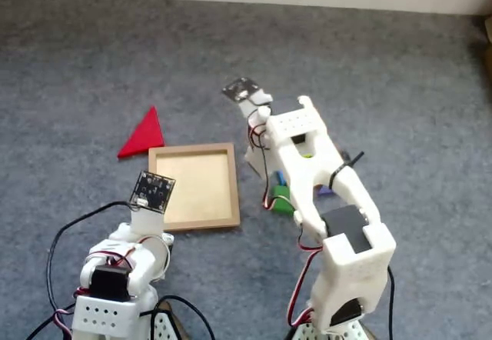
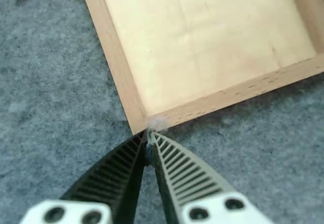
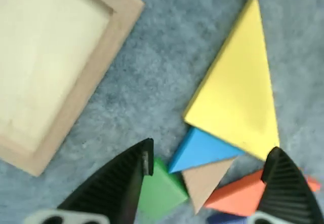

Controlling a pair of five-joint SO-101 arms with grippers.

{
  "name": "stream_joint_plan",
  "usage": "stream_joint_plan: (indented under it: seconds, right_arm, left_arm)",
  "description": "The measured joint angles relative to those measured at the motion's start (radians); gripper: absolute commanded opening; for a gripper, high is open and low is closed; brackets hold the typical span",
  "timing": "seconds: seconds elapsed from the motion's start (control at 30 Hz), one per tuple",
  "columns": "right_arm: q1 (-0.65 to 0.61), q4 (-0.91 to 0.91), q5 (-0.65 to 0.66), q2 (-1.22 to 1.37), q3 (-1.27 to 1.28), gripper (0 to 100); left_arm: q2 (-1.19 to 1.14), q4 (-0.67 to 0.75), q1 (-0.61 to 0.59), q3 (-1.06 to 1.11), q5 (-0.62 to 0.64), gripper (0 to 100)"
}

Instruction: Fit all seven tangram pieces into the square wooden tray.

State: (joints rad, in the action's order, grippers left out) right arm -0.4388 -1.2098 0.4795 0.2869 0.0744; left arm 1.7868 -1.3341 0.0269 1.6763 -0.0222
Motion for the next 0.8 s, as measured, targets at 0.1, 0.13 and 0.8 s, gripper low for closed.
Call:
stream_joint_plan:
  seconds: [0.1, 0.13, 0.8]
  right_arm:
    - [0.000, 0.063, 0.044, 0.000, 0.000, 33.5]
    - [0.002, 0.086, 0.049, 0.000, 0.000, 33.5]
    - [0.035, 0.157, 0.137, 0.187, -0.044, 29.6]
  left_arm:
    - [0.000, 0.000, 0.000, 0.000, 0.000, 1]
    - [0.000, 0.000, 0.000, 0.000, 0.000, 1]
    - [0.000, 0.000, 0.000, 0.000, 0.000, 1]
